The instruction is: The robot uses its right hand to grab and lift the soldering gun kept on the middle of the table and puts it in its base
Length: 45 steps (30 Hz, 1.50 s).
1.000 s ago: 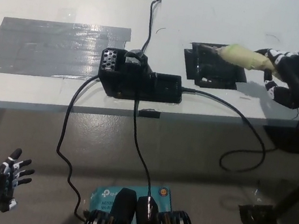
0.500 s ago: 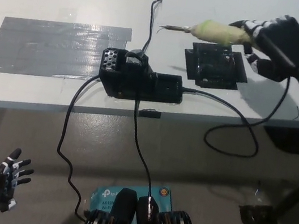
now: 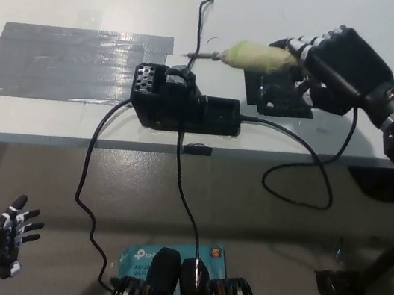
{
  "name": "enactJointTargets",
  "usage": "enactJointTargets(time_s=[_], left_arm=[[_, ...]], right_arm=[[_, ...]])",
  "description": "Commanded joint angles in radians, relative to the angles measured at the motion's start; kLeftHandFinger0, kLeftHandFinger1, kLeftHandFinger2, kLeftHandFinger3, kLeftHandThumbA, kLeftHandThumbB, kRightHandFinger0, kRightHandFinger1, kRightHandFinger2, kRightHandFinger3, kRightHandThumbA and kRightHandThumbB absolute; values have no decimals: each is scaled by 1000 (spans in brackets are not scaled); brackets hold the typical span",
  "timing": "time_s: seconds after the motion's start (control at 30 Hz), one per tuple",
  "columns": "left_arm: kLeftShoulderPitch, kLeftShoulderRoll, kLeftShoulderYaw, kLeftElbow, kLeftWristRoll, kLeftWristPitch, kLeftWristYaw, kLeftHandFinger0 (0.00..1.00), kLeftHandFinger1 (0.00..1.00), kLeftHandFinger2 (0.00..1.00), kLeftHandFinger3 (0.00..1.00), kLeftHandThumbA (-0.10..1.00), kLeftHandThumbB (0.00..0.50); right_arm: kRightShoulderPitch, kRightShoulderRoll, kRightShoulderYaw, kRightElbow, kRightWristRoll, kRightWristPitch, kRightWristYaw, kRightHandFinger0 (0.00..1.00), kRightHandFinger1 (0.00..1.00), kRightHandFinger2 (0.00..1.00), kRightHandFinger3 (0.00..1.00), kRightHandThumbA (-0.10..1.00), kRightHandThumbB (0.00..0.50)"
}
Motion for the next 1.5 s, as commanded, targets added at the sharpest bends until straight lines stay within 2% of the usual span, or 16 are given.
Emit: enactJointTargets(time_s=[0.0,0.07,0.2,0.5,0.57,0.6,0.67,0.7,0.73,0.77,0.87,0.93,1.1,1.23,1.33,1.47], left_arm=[[-7,23,13,-31,-10,-1,-13,1000,1000,1000,1000,1000,250],[-7,26,17,-34,-14,-1,-16,1000,1000,1000,1000,1000,260],[-9,27,15,-28,-11,-9,-17,1000,1000,1000,1000,1000,253],[-9,26,6,-21,1,-24,-18,1000,1000,1000,1000,1000,255],[-8,24,5,-24,-3,-20,-20,1000,1000,1000,1000,1000,249],[-6,21,4,-27,-4,-18,-20,1000,1000,1000,1000,1000,242],[-6,20,3,-30,-4,-14,-20,1000,1000,1000,1000,1000,236],[-6,20,3,-29,-4,-15,-19,1000,1000,1000,1000,1000,240],[-6,21,3,-27,-5,-21,-22,1000,1000,1000,1000,1000,233],[-4,19,-4,-30,0,-23,-22,1000,1000,1000,1000,1000,231],[-3,20,-3,-36,-3,-17,-23,1000,1000,1000,1000,1000,234],[-7,20,-5,-36,-1,-14,-21,1000,1000,1000,1000,1000,218],[-5,22,-13,-38,5,-27,-25,1000,1000,1000,1000,1000,218],[-8,20,-15,-31,7,-24,-21,1000,1000,1000,1000,1000,230],[-8,20,-13,-29,3,-23,-23,1000,1000,1000,1000,1000,218],[-11,15,-4,-28,-8,-6,-21,1000,1000,1000,1000,1000,240]], right_arm=[[-69,-31,-1,-16,-14,-55,-61,0,0,207,134,-100,239],[-65,-26,-19,-7,-11,-51,-34,0,4,282,164,-100,174],[-60,-31,-26,-10,-5,-54,-18,0,0,94,165,-100,57],[-47,-44,24,-11,-7,-55,-94,0,0,29,0,-100,68],[-44,-36,6,2,-14,-55,-58,0,81,243,82,-100,66],[-39,-30,-11,0,-4,-19,-26,0,101,283,270,-100,115],[-31,-18,-35,-5,-13,50,-10,0,9,172,352,-100,140],[-21,-2,-64,2,-5,75,-53,0,0,88,320,-100,144],[-12,6,-88,-15,6,134,-11,0,0,36,139,-100,1],[-11,4,-101,16,3,120,-54,0,0,8,31,-100,0],[-12,6,-111,15,-4,143,-18,0,133,497,142,-100,6],[-11,9,-114,19,-9,144,-33,0,126,553,191,-100,9],[-11,14,-89,10,-42,155,-20,0,88,378,152,-100,0],[-17,12,-73,-6,-24,156,63,0,149,370,332,-100,195],[-22,14,-58,-1,-29,111,36,0,0,93,285,-100,68],[-28,8,-41,12,-28,47,-17,0,0,19,78,-100,70]])
